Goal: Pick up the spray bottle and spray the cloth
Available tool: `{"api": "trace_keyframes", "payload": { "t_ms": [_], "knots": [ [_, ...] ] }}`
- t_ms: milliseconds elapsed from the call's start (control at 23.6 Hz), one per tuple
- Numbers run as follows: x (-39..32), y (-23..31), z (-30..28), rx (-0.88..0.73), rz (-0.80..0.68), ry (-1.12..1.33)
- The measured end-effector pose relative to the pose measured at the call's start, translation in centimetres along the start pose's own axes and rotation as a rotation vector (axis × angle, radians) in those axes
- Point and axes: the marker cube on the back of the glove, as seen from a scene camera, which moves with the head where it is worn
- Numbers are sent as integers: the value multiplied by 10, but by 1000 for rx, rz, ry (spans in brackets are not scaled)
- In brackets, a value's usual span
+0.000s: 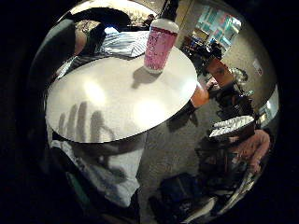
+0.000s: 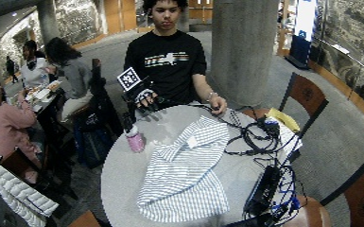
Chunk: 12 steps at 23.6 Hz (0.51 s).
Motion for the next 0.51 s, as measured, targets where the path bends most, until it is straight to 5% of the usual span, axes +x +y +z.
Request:
{"api": "trace_keyframes", "payload": {
  "t_ms": [508],
  "knots": [
    [38, 5, -7, 195, 280, -442]
  ]
}}
